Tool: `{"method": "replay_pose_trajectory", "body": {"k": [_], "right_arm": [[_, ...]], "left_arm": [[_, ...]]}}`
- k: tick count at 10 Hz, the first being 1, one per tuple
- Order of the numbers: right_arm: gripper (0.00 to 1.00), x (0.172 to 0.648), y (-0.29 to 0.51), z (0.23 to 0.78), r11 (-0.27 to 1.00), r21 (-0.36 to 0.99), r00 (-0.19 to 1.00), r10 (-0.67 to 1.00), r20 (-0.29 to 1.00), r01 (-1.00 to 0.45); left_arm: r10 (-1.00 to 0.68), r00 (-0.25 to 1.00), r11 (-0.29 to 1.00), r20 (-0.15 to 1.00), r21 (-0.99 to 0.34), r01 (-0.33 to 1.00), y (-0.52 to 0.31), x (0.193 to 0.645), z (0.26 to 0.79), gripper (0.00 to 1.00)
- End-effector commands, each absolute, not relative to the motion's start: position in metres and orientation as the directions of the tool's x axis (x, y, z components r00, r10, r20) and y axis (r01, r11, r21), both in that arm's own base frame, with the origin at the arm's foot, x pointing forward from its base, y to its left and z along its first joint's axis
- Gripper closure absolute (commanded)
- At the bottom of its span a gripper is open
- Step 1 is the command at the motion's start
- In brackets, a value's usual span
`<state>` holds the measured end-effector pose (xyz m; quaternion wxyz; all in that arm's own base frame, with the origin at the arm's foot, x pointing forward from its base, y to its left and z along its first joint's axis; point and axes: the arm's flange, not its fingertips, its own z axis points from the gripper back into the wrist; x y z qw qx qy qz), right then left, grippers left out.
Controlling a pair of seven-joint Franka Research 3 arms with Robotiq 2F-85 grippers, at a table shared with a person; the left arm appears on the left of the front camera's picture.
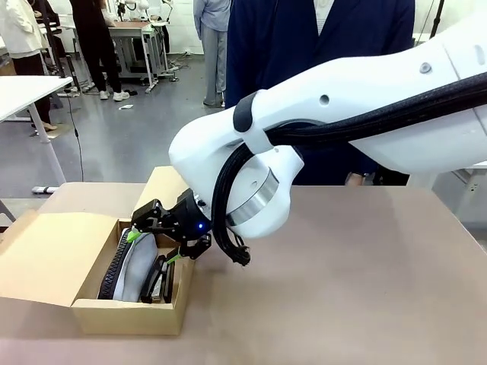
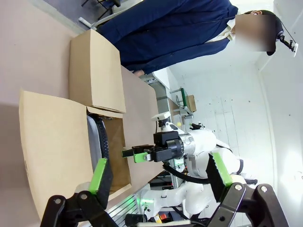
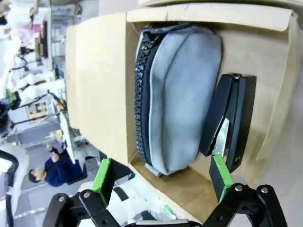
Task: Place items inside the box.
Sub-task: Pick up a Pencil pouch or Stapler and place it inside the Mailer Box closest to the robot.
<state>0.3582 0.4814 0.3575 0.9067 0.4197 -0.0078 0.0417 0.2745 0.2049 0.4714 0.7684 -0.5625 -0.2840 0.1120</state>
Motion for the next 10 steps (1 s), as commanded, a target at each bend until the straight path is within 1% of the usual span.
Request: {"method": "replay_pose_trajectory", "body": {"k": [1,3,4,5,6,7,8,9,10], "right_arm": [[0.00,0.366,0.444,0.389,0.610,0.790,0.995,0.097,-0.004,-0.056],[0.00,0.354,0.368,0.428,0.532,0.847,0.993,0.085,-0.082,0.024],[0.00,0.342,0.327,0.441,0.524,0.851,0.989,0.114,-0.097,0.023],[0.00,0.329,0.279,0.450,0.558,0.829,0.991,0.093,-0.097,0.029],[0.00,0.319,0.233,0.454,0.571,0.821,0.989,0.117,-0.089,0.006],[0.00,0.309,0.186,0.450,0.546,0.837,0.988,0.120,-0.095,0.014],[0.00,0.297,0.145,0.441,0.535,0.844,0.994,0.070,-0.081,0.031],[0.00,0.281,0.093,0.424,0.459,0.886,0.996,0.023,-0.089,0.069],[0.00,0.266,0.047,0.401,0.352,0.928,0.992,-0.028,-0.122,0.124]], "left_arm": [[0.494,0.803,0.335,0.332,-0.925,0.176,0.204,0.274,0.472,0.00],[0.494,0.803,0.335,0.332,-0.925,0.176,0.204,0.274,0.472,0.00],[0.494,0.803,0.335,0.332,-0.925,0.176,0.204,0.274,0.472,0.00],[0.494,0.803,0.335,0.332,-0.925,0.176,0.204,0.274,0.472,0.00],[0.494,0.803,0.335,0.332,-0.925,0.176,0.204,0.274,0.472,0.00],[0.494,0.803,0.335,0.332,-0.925,0.176,0.204,0.274,0.472,0.00],[0.494,0.803,0.335,0.332,-0.925,0.176,0.204,0.274,0.472,0.00],[0.494,0.803,0.335,0.332,-0.925,0.176,0.204,0.274,0.472,0.00],[0.494,0.803,0.335,0.332,-0.925,0.176,0.204,0.274,0.472,0.00]]}}
